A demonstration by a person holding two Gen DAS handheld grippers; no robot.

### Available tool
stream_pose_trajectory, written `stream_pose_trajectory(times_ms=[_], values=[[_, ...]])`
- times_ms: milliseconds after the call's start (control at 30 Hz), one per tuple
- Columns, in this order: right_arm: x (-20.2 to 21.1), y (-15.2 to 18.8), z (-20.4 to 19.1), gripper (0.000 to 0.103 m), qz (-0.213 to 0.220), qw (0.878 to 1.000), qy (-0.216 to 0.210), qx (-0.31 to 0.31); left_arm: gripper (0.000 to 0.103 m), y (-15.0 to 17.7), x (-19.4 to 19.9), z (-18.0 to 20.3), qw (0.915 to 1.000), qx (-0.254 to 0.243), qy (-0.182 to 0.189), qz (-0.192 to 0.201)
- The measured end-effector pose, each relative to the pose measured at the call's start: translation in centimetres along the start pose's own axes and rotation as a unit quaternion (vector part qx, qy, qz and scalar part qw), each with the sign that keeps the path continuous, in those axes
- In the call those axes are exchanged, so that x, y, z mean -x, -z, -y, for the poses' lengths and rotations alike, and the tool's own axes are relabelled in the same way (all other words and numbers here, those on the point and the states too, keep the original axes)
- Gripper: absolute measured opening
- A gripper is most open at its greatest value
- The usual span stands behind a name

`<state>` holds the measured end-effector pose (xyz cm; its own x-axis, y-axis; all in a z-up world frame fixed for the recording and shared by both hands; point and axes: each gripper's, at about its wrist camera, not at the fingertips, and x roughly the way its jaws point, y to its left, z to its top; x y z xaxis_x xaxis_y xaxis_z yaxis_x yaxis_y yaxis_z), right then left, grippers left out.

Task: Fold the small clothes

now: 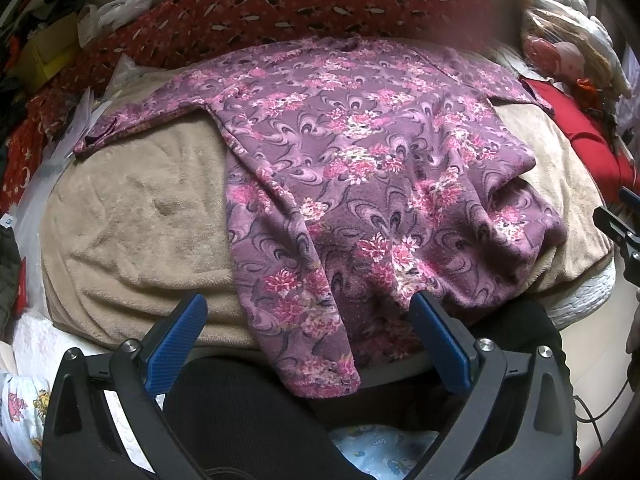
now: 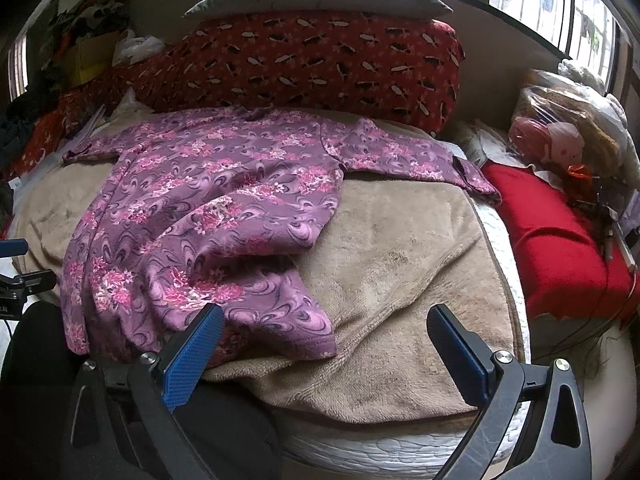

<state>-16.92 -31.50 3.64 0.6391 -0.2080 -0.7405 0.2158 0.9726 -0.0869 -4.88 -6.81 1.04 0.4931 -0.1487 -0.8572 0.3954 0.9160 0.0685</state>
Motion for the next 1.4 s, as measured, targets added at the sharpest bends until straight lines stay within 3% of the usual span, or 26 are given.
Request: stream_pose_trajectory(times_ms=[533,800,933,1033,1100,1133,1200,1233,1300,1333,1367,1400], values=[[-1.9,-0.1,1.1,0.101,-0.019,1.000,-0.016,-0.019,0.102,-1.0,-1.8,0.0,0.9997,-0.005,-0.005,-0.023],[-3.4,0.0,2.2,0.101,-0.036,0.998,-0.028,-0.047,0.102,-1.7,-2.9,-2.2,0.9988,0.027,-0.015,-0.038],[-4.4,0.1,2.1,0.101,-0.053,0.996,-0.046,-0.051,0.102,-1.6,-4.2,-3.2,0.9956,0.062,0.012,-0.069],[-6.0,0.2,1.7,0.101,-0.073,0.994,-0.066,-0.052,0.102,-1.0,-5.8,-2.3,0.9924,0.061,0.024,-0.104],[-7.1,0.4,1.4,0.096,-0.087,0.992,-0.078,-0.053,0.102,-0.5,-7.2,-1.3,0.9898,0.049,0.024,-0.132],[-7.8,0.5,1.3,0.088,-0.097,0.990,-0.089,-0.056,0.102,-0.2,-8.0,-0.9,0.9876,0.045,0.023,-0.148],[-8.8,0.9,1.0,0.066,-0.113,0.984,-0.121,-0.063,0.089,0.4,-9.5,-0.4,0.9817,0.047,0.019,-0.184],[-9.2,1.1,0.9,0.051,-0.122,0.980,-0.144,-0.068,0.069,0.6,-10.0,-0.4,0.9781,0.053,0.022,-0.200],[-8.9,1.3,0.7,0.021,-0.117,0.977,-0.164,-0.069,0.053,0.5,-9.6,-0.9,0.9774,0.067,0.033,-0.198],[-8.5,1.2,0.7,0.010,-0.112,0.973,-0.187,-0.068,0.031,0.4,-9.1,-1.4,0.9773,0.074,0.042,-0.194],[-8.0,1.2,0.9,0.010,-0.109,0.970,-0.206,-0.074,0.014,0.1,-8.5,-2.1,0.9763,0.080,0.053,-0.194],[-7.1,1.2,1.3,0.010,-0.098,0.968,-0.215,-0.082,0.011,-0.1,-7.7,-2.9,0.9742,0.094,0.068,-0.193]])
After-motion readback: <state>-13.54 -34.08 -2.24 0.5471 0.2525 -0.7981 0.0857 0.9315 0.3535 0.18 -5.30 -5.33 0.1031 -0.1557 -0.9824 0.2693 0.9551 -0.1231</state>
